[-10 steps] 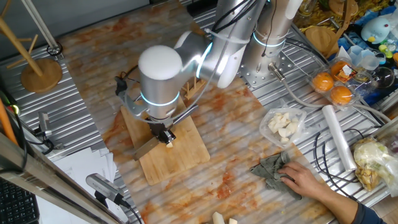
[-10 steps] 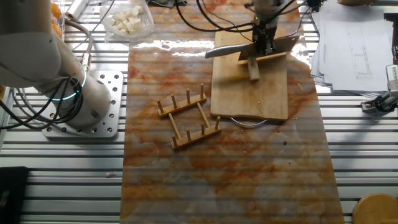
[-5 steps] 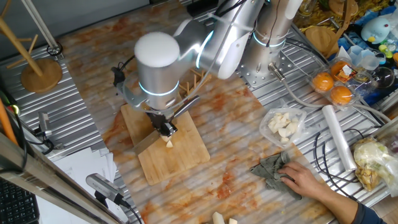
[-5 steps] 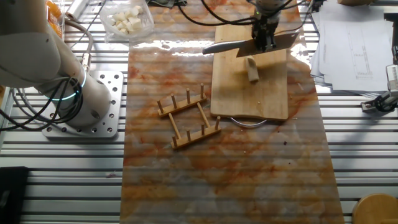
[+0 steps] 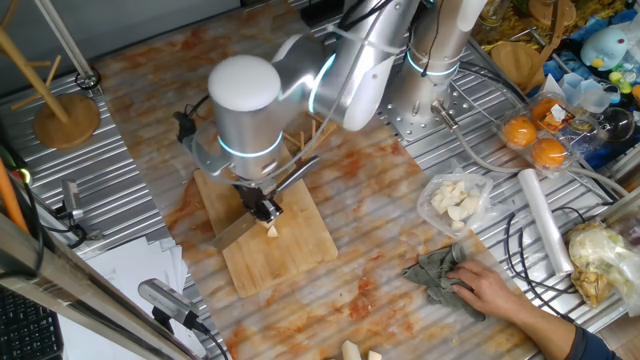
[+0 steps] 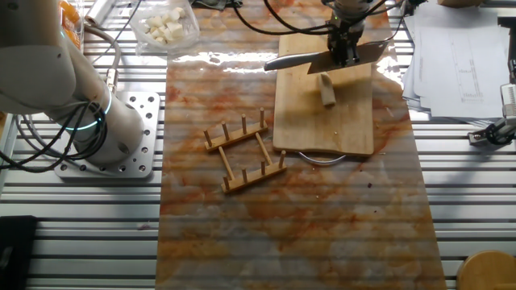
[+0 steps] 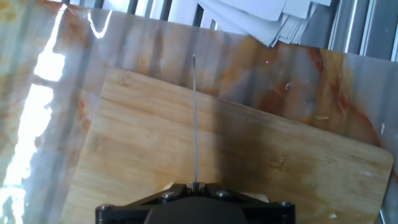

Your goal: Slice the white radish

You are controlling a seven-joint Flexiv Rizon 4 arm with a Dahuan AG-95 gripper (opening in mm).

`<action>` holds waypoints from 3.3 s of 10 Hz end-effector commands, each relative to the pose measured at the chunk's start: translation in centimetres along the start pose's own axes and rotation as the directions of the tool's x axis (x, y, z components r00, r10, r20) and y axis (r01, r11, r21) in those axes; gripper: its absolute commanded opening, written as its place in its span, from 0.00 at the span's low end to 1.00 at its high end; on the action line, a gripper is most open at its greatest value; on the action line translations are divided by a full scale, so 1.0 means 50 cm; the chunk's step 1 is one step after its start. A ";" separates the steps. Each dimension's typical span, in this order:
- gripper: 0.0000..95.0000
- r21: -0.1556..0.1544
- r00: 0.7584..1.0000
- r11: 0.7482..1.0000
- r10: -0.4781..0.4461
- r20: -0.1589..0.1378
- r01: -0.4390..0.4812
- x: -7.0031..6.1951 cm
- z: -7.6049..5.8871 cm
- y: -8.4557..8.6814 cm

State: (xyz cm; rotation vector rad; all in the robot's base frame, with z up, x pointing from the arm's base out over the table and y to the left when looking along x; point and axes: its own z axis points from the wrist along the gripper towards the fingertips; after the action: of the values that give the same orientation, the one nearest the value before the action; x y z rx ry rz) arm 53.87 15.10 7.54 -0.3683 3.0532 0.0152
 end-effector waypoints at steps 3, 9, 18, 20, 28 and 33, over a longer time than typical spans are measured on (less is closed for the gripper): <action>0.00 -0.002 1.000 1.000 -0.001 -0.004 0.001 -0.004 0.009 0.000; 0.00 0.003 1.000 1.000 -0.005 0.011 0.005 0.000 0.037 -0.001; 0.00 0.003 0.998 1.000 0.027 0.057 -0.028 -0.048 0.062 0.024; 0.00 0.005 0.998 1.000 0.027 0.048 -0.028 -0.053 0.044 0.026; 0.00 -0.022 1.000 0.999 0.026 -0.008 -0.026 -0.008 -0.013 -0.029; 0.00 -0.025 1.000 0.999 0.025 -0.006 -0.025 0.006 -0.005 -0.025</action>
State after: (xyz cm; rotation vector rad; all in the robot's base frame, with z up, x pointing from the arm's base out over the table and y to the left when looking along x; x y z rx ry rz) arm 53.95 13.97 7.54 -0.3350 3.0655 0.0546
